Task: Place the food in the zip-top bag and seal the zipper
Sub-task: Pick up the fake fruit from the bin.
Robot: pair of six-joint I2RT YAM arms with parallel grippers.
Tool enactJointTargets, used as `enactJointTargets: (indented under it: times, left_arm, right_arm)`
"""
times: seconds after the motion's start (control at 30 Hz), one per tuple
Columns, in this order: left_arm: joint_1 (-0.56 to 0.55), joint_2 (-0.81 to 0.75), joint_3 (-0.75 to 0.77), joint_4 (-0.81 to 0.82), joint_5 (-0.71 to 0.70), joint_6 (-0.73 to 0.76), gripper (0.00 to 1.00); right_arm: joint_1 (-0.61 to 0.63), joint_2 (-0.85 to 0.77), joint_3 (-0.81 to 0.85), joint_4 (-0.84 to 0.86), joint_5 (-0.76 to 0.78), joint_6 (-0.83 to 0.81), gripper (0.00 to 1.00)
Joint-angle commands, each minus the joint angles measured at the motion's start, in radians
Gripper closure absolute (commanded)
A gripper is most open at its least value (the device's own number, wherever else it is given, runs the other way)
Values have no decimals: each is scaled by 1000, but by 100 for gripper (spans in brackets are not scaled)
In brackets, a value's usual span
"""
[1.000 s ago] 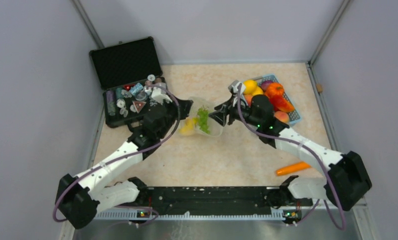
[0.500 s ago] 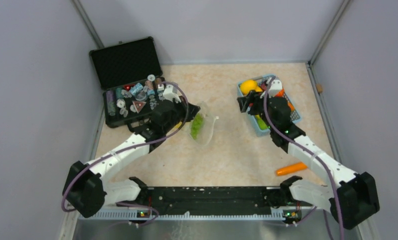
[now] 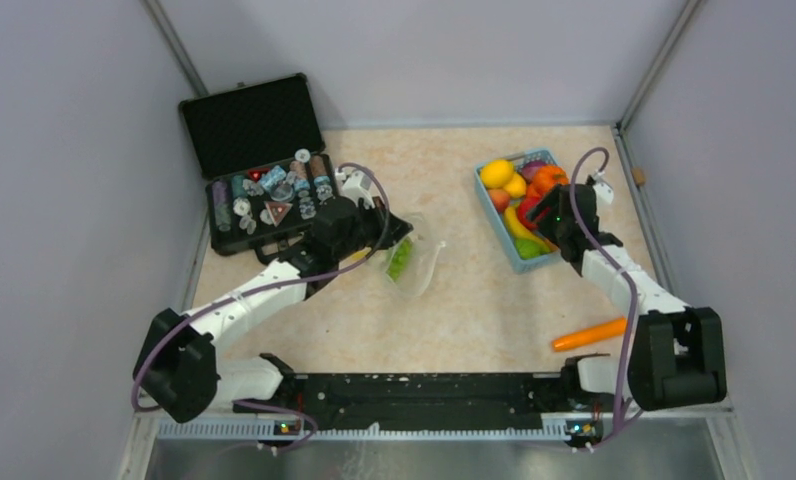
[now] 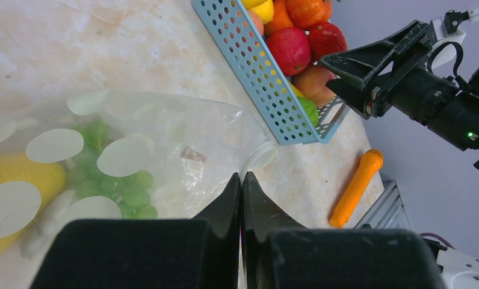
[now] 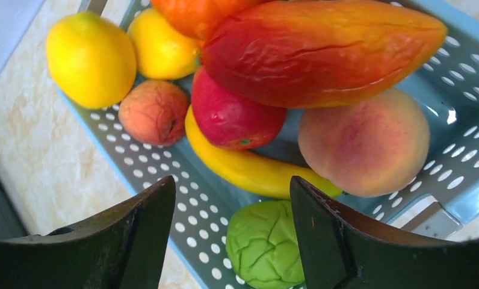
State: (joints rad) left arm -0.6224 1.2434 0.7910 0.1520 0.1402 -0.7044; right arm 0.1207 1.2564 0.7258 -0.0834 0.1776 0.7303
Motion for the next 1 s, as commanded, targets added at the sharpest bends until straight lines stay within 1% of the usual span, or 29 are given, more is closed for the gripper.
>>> enactJointTargets:
  times: [0.0, 0.07, 0.23, 0.37, 0.47, 0.57, 0.73, 0.8, 0.9, 0.97]
  left_arm:
    - [-1, 17, 42, 0, 21, 22, 100]
    - [-1, 19, 38, 2, 24, 16, 100]
    - [-1, 17, 35, 15, 21, 15, 100]
    - [-1, 27, 42, 21, 17, 10, 100]
    - [0, 30, 48, 21, 29, 10, 100]
    - [-1, 30, 47, 14, 17, 14, 100]
    - [-1, 26, 50, 9, 11, 14, 100]
    - [-1, 19, 56, -10, 15, 23, 100]
    - [-1, 2, 51, -25, -10, 32, 100]
    - [-1, -7, 51, -35, -25, 37, 100]
  right_arm:
    - [-37, 23, 80, -42, 82, 145, 31]
    - [-72, 19, 65, -8, 49, 173, 31]
    - [-152, -6, 42, 45, 42, 239, 31]
    - [-194, 14, 39, 51, 57, 314, 31]
    - [-224, 38, 46, 72, 48, 321, 31]
    - [-266, 66, 45, 117, -35, 326, 31]
    - [-299, 125, 49, 153, -137, 319, 36]
    - [-300, 140, 41, 218, -189, 292, 39]
    - [-300, 181, 62, 224, -254, 278, 45]
    - [-302, 211, 81, 206, -284, 275, 47]
